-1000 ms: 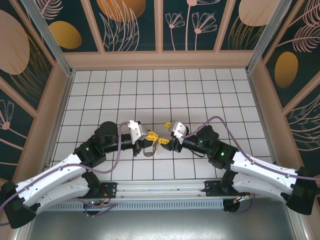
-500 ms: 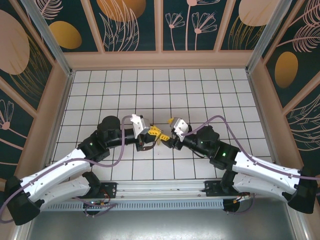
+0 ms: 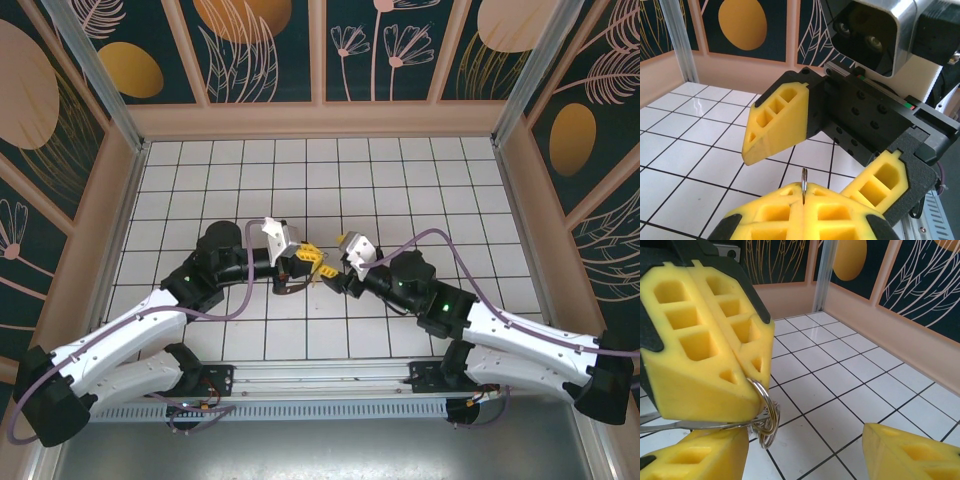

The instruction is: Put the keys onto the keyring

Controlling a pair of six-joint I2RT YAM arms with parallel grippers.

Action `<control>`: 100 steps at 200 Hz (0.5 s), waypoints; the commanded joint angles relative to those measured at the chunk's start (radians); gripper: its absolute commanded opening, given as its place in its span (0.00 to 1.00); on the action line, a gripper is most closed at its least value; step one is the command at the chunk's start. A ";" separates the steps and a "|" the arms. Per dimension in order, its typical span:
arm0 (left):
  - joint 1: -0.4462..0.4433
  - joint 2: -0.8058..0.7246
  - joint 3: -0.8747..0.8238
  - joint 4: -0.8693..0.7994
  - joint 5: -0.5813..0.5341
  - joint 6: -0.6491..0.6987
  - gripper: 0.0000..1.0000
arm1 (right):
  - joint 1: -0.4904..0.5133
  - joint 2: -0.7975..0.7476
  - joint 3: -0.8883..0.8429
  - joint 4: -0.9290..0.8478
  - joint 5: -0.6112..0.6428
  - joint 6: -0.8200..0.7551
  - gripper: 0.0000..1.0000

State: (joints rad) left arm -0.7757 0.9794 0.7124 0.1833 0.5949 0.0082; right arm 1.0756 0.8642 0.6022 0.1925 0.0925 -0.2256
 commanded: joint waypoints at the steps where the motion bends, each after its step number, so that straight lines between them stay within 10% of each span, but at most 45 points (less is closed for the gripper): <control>1: 0.003 -0.008 -0.010 0.068 0.032 -0.007 0.00 | 0.018 -0.020 -0.033 0.097 -0.042 0.027 0.62; 100: 0.004 -0.067 -0.014 0.070 -0.008 -0.033 0.00 | 0.012 -0.069 -0.167 0.248 -0.133 -0.010 0.60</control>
State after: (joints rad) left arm -0.7750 0.9550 0.7021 0.1772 0.5949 0.0051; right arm 1.0725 0.8417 0.4816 0.3332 0.0078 -0.2295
